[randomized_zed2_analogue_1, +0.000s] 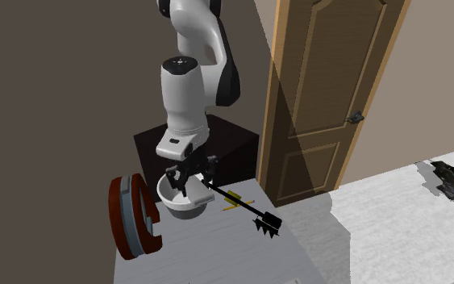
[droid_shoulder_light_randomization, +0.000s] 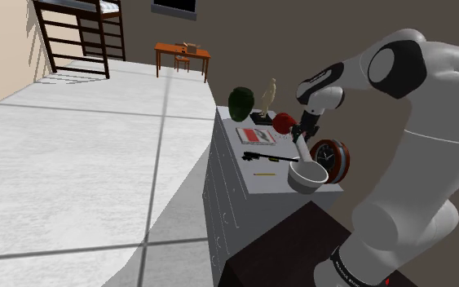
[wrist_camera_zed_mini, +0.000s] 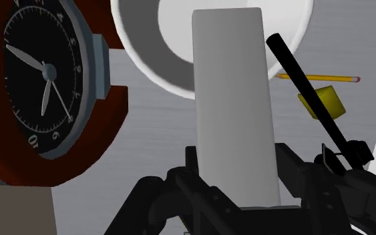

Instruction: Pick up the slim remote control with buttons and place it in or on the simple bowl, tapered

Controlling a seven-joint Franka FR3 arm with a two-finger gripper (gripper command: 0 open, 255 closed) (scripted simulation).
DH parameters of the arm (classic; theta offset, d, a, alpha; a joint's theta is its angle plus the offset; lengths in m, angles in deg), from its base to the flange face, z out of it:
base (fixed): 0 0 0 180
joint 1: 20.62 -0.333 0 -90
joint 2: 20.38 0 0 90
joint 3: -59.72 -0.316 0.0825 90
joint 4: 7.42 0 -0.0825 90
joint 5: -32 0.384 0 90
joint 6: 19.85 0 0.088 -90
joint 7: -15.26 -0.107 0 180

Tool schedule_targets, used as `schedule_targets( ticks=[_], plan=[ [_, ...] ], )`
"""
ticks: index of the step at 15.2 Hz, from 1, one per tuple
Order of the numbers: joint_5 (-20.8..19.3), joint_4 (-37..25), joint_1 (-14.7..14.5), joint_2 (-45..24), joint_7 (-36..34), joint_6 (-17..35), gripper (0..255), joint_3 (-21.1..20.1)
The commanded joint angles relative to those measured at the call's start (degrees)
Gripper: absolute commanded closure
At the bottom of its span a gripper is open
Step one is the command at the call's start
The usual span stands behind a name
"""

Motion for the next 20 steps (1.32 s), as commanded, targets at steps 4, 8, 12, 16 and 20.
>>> schedule_targets(
  ticks=[4,8,12,16,20],
  plan=[
    [-4.0,13.4,-0.1,10.6,0.0,3.5,255,1.9],
    [-7.2,21.0,0.7,17.1,-0.3,5.0,255,2.9],
    [-6.0,22.0,0.7,14.7,0.6,8.2,255,2.9],
    [-4.4,22.7,0.7,12.2,1.7,11.3,255,2.8],
    [-2.6,23.3,0.9,9.4,3.1,14.4,255,2.6]
  ],
)
